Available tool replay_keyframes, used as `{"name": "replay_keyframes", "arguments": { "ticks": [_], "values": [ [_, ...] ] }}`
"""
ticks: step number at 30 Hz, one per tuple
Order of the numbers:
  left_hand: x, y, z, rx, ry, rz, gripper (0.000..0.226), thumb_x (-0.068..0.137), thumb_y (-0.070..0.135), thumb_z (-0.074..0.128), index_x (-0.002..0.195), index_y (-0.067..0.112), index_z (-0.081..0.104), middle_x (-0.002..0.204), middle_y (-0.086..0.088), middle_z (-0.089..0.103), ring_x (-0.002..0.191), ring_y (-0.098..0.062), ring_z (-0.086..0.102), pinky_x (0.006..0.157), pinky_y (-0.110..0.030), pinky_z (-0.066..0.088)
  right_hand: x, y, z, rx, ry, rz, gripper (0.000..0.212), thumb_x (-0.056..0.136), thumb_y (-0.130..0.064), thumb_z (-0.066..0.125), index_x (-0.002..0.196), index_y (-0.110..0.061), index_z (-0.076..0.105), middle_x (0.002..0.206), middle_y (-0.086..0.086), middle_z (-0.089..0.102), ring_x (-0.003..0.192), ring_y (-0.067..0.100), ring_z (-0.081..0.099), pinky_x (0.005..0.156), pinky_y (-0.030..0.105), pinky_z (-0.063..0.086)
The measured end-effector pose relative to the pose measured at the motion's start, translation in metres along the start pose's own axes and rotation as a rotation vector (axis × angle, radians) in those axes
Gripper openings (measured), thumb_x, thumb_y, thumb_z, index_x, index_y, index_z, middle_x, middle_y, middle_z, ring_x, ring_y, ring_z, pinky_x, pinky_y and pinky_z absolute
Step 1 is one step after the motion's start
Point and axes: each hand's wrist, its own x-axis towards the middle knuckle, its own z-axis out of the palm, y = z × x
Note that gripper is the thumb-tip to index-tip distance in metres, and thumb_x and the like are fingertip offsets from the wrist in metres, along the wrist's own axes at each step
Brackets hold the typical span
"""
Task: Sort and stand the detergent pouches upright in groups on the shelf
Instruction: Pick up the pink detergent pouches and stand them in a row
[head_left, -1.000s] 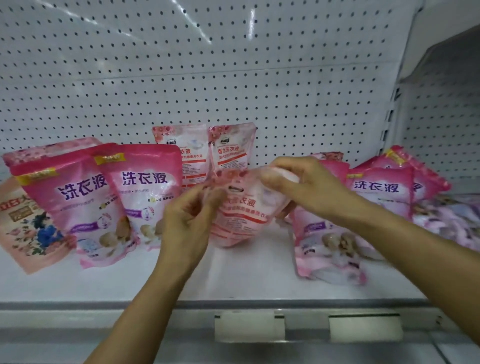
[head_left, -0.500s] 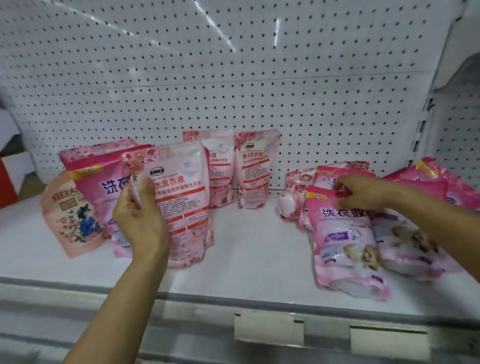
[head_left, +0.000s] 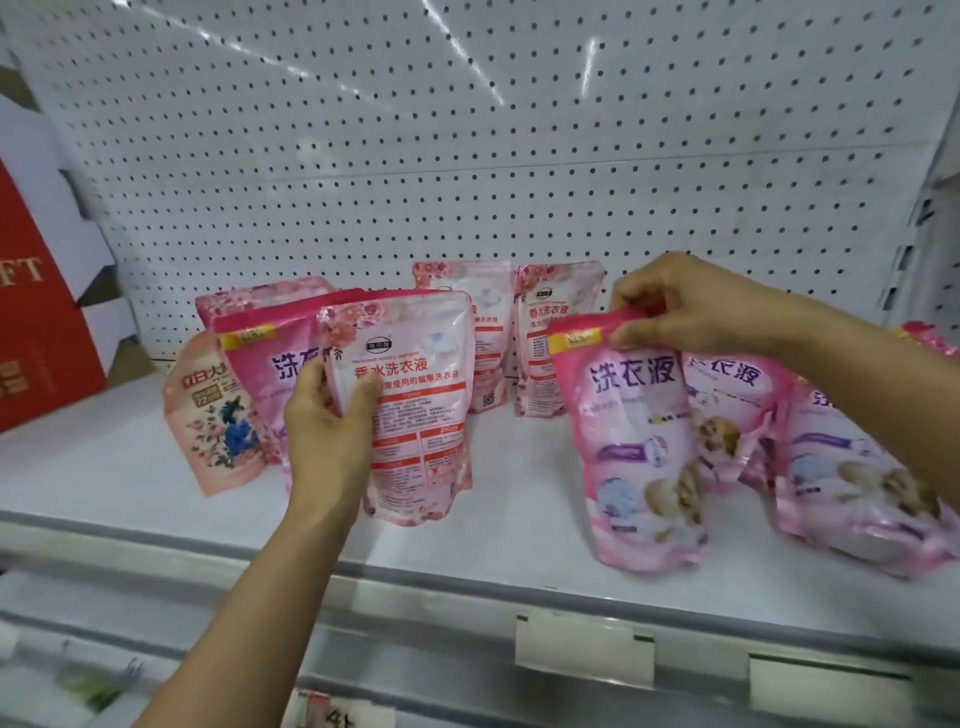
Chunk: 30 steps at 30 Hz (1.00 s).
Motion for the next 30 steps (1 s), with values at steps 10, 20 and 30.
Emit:
{"name": "replay_keyframes", "arguments": {
  "ticks": [10,20,30],
  "values": [
    [-0.012,0.006,-0.01,0.157,-0.03,0.145,0.067,0.094,0.016,0.064,0.148,0.034,0.029,0.141,0.014,0.049,0.111,0.004,0.056,0.075,-0.009,0.046,0.056,-0.043,0.056,-0.233,0.329,-0.077,0.009,0.084,-0.032,0.069,0.086,-0.023,0.066,0.078,-0.009,0.065,0.081,0.018,0.059,0.1,0.041,0.035],
    [-0.044,0.004,0.009,0.369,0.151,0.49,0.071,0.085,0.012,0.071,0.146,0.014,0.034,0.151,-0.01,0.028,0.143,-0.021,0.026,0.12,-0.037,0.027,0.018,-0.004,0.032,-0.015,0.288,-0.134,0.046,0.091,-0.038,0.061,0.135,-0.031,0.05,0.137,-0.012,0.05,0.13,0.009,0.035,0.107,0.032,0.027],
    [-0.066,-0.006,0.123,0.445,-0.267,0.622,0.06,0.08,-0.001,0.074,0.134,0.013,0.052,0.141,-0.005,0.043,0.131,-0.004,0.036,0.106,-0.006,0.03,-0.014,0.176,-0.016,-0.237,-0.009,0.474,0.05,0.094,-0.036,0.057,0.135,-0.01,0.048,0.136,0.013,0.054,0.119,0.028,0.053,0.102,0.04,0.043]
  ]
}}
